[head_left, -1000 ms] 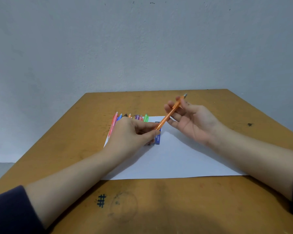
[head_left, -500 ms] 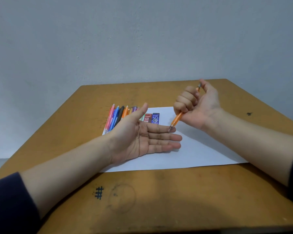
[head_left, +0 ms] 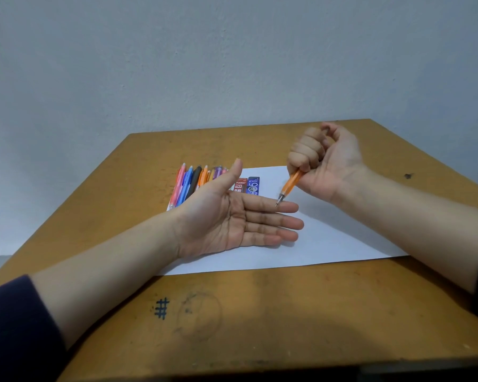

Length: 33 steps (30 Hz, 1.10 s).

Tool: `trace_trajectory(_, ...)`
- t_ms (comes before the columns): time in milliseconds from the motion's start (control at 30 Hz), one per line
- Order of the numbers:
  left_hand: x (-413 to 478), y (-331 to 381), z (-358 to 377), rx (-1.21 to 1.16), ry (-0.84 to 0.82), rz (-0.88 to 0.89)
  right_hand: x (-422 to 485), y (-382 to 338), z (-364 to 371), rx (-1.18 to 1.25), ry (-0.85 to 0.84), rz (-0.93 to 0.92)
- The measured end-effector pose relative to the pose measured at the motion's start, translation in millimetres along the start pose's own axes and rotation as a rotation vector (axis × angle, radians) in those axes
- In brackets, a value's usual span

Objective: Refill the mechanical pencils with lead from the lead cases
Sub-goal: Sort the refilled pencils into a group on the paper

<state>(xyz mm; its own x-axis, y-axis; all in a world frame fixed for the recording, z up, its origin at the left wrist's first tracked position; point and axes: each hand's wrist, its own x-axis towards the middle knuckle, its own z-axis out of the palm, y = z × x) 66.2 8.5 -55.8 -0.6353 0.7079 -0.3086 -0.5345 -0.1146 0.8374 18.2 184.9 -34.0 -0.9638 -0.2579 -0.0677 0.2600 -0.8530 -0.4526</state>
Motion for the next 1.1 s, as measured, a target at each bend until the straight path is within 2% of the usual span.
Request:
trace_trajectory(867,-2.2,0.4,4.1,0.008,0.035,-0.011,2.3,-1.4,-4.3,0.029,-0.005,0.024)
trace_trajectory(1100,-4.8,-1.0,10.6,0.056,0.162,0.041,2.6,2.6,-4.2,0.003,-0.101,0.096)
